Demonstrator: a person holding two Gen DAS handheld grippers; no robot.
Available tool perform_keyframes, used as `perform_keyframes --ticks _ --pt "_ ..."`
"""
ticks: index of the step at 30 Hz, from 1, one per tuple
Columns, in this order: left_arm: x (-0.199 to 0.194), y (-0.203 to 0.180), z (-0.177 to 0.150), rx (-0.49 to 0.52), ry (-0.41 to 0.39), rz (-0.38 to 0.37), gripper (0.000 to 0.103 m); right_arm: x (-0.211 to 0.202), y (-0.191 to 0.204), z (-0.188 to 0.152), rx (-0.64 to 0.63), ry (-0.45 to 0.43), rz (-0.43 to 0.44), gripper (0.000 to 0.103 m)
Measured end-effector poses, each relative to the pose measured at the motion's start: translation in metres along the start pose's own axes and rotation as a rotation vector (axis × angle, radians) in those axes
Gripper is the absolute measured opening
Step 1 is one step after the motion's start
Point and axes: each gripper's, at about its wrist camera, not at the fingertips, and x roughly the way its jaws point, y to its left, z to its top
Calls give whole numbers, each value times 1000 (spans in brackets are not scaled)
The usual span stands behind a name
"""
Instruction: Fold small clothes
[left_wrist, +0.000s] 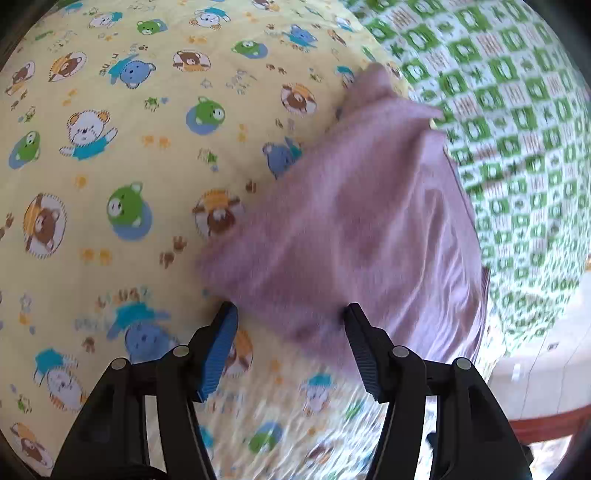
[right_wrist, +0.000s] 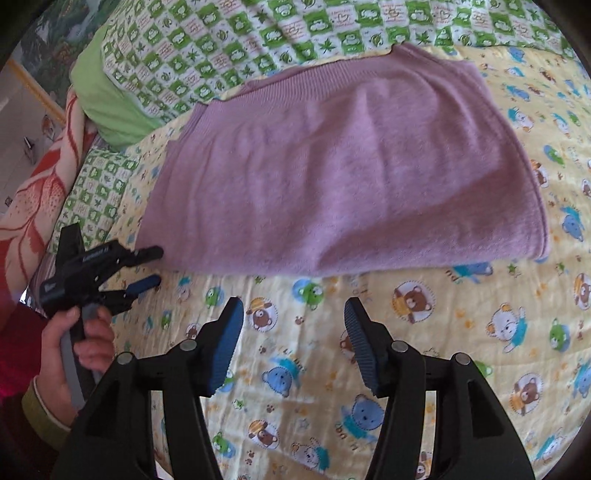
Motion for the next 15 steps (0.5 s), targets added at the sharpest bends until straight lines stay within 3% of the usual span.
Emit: perform_keyframes --ticks 8,9,10,12,15 --pt "10 -5 16 -19 -63 17 58 3 -7 5 18 8 3 60" --pt "11 -7 18 -13 -73 19 51 3 -10 8 17 9 6 60" --pt "11 -8 18 -4 -80 21 36 3 -11 9 21 8 7 60" --pt "14 -12 22 20 -77 12 20 3 -13 11 26 7 6 60" --pt "8 -29 21 87 -105 9 14 3 -16 13 33 7 8 60"
